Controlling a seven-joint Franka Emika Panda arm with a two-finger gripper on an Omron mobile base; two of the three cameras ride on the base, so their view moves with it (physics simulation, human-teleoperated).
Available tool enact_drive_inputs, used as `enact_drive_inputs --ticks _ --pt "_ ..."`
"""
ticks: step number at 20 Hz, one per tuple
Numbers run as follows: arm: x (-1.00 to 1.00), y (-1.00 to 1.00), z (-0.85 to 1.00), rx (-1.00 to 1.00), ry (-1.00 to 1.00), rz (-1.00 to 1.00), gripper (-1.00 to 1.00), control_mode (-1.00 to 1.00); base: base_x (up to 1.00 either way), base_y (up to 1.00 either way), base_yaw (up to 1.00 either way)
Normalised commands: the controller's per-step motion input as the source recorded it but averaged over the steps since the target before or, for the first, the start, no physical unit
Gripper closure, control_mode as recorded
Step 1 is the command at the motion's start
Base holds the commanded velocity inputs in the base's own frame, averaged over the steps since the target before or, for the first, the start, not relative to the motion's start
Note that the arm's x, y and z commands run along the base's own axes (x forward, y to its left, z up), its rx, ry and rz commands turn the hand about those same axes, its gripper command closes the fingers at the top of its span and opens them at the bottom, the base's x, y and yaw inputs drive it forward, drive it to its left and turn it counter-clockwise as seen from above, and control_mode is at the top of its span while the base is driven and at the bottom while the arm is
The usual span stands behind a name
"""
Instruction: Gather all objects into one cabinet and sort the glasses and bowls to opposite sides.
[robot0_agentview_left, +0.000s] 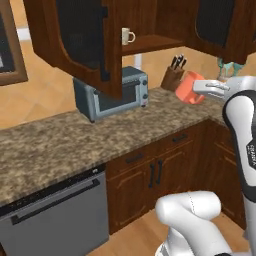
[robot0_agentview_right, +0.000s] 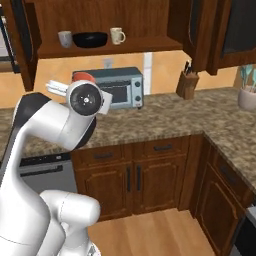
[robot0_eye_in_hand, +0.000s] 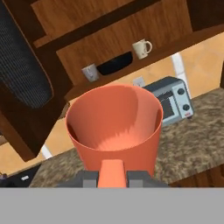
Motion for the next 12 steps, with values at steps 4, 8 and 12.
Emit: enact_drive_inputs --ticks 4,8,12 --pt "0.0 0.0 0.0 0.0 0.0 0.0 1.0 1.0 0.08 -0.27 0.14" --pt "0.0 0.0 0.0 0.0 0.0 0.0 1.0 1.0 0.17 -0.08 0.22" --pt "0.0 0.0 0.0 0.0 0.0 0.0 1.0 1.0 0.34 -0.24 0.3"
